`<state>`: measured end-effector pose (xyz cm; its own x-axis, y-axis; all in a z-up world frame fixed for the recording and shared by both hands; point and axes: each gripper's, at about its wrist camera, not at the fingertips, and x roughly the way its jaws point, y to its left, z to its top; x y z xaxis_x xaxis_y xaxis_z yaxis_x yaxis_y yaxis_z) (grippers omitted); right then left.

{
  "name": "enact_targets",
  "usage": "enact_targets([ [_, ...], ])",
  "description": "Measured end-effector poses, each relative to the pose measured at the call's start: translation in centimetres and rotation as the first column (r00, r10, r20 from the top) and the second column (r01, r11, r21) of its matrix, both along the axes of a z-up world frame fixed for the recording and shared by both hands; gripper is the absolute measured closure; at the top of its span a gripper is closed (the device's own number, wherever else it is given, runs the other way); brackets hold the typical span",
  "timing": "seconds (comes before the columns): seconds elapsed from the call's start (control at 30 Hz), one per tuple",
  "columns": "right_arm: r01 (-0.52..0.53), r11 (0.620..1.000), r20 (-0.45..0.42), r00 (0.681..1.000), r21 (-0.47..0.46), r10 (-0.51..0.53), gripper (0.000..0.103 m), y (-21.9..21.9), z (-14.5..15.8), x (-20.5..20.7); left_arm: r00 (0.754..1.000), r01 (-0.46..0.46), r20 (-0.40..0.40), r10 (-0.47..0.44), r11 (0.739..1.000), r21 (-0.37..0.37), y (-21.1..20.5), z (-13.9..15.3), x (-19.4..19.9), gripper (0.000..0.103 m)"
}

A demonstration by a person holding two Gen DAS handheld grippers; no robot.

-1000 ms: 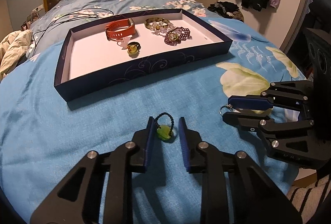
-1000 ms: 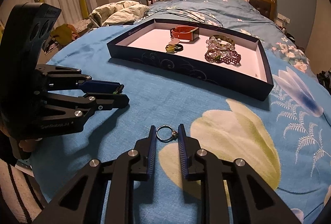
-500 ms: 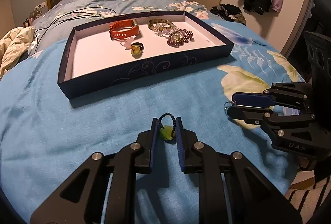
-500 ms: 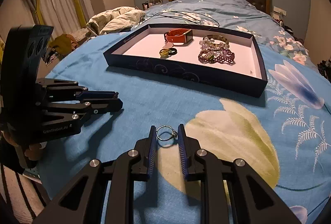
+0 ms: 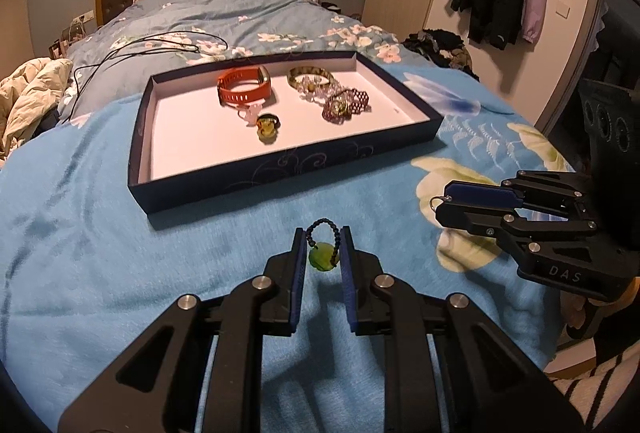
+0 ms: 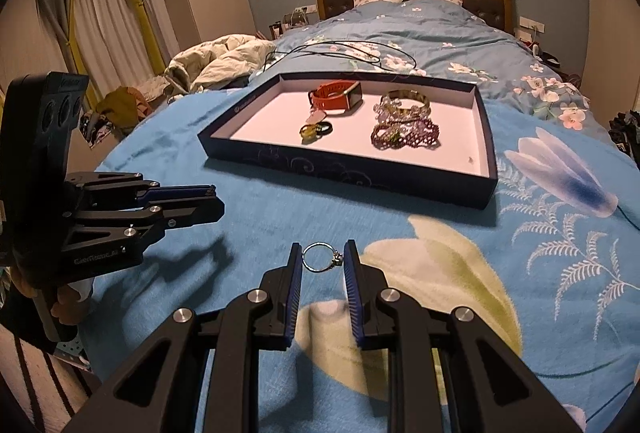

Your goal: Organize jewelry

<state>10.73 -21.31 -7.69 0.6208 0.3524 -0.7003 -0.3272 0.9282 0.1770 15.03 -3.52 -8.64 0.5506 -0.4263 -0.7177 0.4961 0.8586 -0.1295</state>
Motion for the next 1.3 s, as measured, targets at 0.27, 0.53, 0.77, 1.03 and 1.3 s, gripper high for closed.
enact_targets([
  [0.27, 0.016, 1.000, 0.046, 0.999, 0.018, -0.017, 0.084, -0.5, 1.5, 0.2, 0.999, -0.017, 0.036, 0.018, 0.999, -0.031, 0.3, 1.4, 0.1, 0.086],
  [0.53, 0.031, 0.999, 0.073, 0.997, 0.027, -0.033, 0.084, -0.9, 2.2, 0.8, 0.997, -0.031, 0.066, 0.034, 0.998, -0.051, 0.4, 2.5, 0.5, 0.086],
  [0.77, 0.044, 0.998, 0.103, 0.994, 0.033, -0.047, 0.084, -1.3, 3.0, 1.6, 0.995, -0.043, 0.085, 0.049, 0.997, -0.065, 0.3, 3.3, 1.2, 0.086],
  [1.03, 0.043, 0.998, 0.129, 0.990, 0.042, -0.049, 0.084, -1.3, 3.6, 2.5, 0.992, -0.056, 0.105, 0.064, 0.995, -0.078, 0.2, 4.0, 2.1, 0.086],
  [1.3, 0.044, 0.998, 0.153, 0.987, 0.043, -0.050, 0.084, -1.2, 4.3, 3.5, 0.991, -0.060, 0.116, 0.069, 0.995, -0.081, -0.2, 4.4, 3.2, 0.086],
])
